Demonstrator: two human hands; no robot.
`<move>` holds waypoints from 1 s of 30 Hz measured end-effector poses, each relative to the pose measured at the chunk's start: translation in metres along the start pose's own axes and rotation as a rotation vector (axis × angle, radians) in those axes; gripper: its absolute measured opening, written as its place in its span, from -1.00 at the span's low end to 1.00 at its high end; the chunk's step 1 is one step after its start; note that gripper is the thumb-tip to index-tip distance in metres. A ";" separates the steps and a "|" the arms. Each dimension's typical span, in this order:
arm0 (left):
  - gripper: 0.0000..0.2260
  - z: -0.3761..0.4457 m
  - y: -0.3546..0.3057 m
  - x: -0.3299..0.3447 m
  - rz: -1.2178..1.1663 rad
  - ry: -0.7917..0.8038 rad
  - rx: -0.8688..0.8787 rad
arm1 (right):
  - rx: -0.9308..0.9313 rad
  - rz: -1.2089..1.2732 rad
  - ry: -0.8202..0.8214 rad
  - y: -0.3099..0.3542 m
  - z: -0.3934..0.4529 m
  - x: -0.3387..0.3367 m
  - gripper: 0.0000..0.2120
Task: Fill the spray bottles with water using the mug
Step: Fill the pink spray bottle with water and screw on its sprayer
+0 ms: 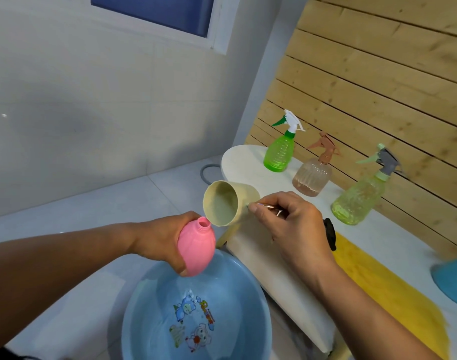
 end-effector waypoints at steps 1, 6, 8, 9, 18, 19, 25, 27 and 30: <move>-0.09 0.000 0.000 0.000 0.002 0.001 0.001 | -0.009 -0.016 0.001 0.001 0.000 0.000 -0.94; -0.09 0.000 -0.001 0.000 -0.007 0.008 0.005 | -0.058 -0.084 -0.002 0.006 0.000 -0.003 -0.95; -0.08 0.000 -0.002 0.000 -0.015 0.012 0.006 | -0.076 -0.097 -0.002 0.008 0.000 -0.004 -0.96; -0.08 0.000 -0.002 0.000 -0.016 0.012 0.007 | -0.085 -0.103 -0.003 0.009 0.000 -0.004 -0.96; -0.10 -0.001 -0.004 0.001 -0.014 0.011 0.017 | -0.149 -0.167 -0.001 0.018 0.001 -0.008 -0.96; -0.11 -0.001 -0.004 0.001 -0.016 0.013 0.015 | -0.157 -0.172 -0.002 0.019 0.001 -0.008 -0.96; -0.10 0.000 -0.005 0.002 -0.018 0.018 0.010 | -0.214 -0.214 -0.007 0.020 0.001 -0.009 -0.93; -0.11 0.001 -0.006 0.003 -0.018 0.019 0.011 | -0.234 -0.226 -0.008 0.020 0.000 -0.009 -0.93; -0.12 0.002 -0.005 0.003 -0.015 0.016 0.014 | -0.256 -0.247 -0.006 0.021 0.000 -0.010 -0.94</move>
Point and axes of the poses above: each hand's wrist, its own z-axis towards the middle knuckle, its own x-axis out of the palm, y = z × x, the point moved 4 cm from there along z, towards the middle knuckle, and after that the axes turned 14 degrees about -x, right-handed, at the moved point
